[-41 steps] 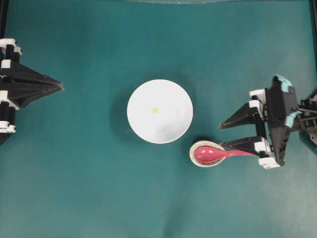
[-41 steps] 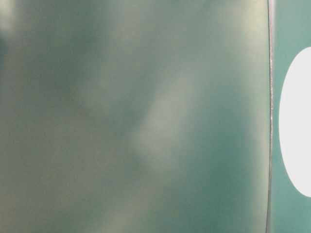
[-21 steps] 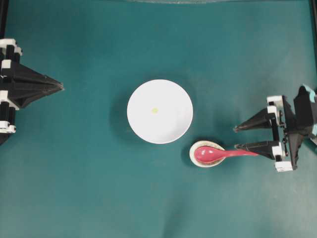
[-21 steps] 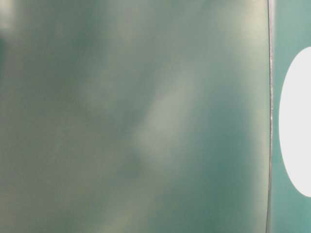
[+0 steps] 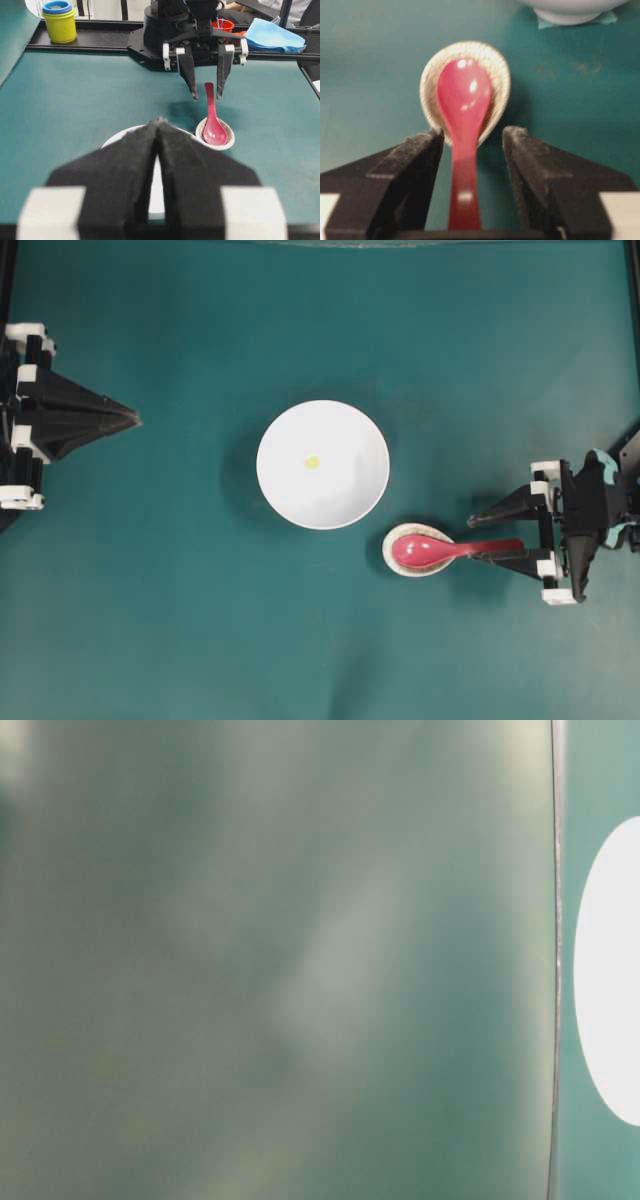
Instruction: Scoop the yellow hexagonal prism block from the bowl with a spoon using the right arm.
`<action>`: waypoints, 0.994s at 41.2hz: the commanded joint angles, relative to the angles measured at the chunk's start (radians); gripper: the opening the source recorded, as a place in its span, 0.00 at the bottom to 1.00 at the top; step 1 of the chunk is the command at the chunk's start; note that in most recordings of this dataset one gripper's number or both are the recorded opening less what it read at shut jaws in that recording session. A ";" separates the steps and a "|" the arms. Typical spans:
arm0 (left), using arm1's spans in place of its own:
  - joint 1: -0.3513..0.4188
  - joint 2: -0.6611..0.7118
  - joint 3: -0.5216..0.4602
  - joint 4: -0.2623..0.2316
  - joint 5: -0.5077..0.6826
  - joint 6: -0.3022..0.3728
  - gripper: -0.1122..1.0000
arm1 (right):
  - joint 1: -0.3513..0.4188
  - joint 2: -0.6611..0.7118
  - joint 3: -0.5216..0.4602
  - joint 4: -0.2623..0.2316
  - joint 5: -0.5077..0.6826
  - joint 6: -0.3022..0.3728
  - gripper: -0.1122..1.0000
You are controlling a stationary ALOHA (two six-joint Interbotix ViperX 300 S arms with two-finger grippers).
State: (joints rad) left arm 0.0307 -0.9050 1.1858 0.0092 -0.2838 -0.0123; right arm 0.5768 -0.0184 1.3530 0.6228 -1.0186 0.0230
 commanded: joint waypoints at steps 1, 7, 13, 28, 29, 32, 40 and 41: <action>0.002 0.011 -0.020 0.003 -0.014 -0.002 0.13 | 0.020 0.008 -0.017 0.002 -0.011 0.003 0.61; 0.002 0.017 -0.020 0.003 -0.014 -0.002 0.13 | 0.025 0.014 -0.025 0.002 0.035 0.003 0.61; 0.002 0.020 -0.020 0.003 -0.014 -0.002 0.13 | 0.026 0.012 -0.023 0.000 0.077 0.003 0.60; 0.002 0.021 -0.020 0.003 -0.014 0.000 0.13 | 0.025 0.014 -0.021 0.002 0.080 -0.003 0.59; 0.002 0.021 -0.020 0.003 -0.014 0.000 0.13 | 0.026 0.012 -0.021 0.002 0.080 -0.005 0.60; 0.002 0.021 -0.020 0.003 -0.014 0.000 0.13 | 0.025 0.014 -0.021 0.002 0.080 -0.006 0.59; 0.002 0.021 -0.020 0.003 -0.014 0.000 0.13 | 0.025 0.014 -0.020 0.000 0.078 -0.011 0.59; 0.002 0.021 -0.020 0.003 -0.014 0.000 0.13 | 0.023 0.014 -0.020 0.002 0.078 -0.014 0.59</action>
State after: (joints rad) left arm 0.0307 -0.8897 1.1858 0.0107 -0.2869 -0.0123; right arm 0.5967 0.0046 1.3376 0.6228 -0.9327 0.0138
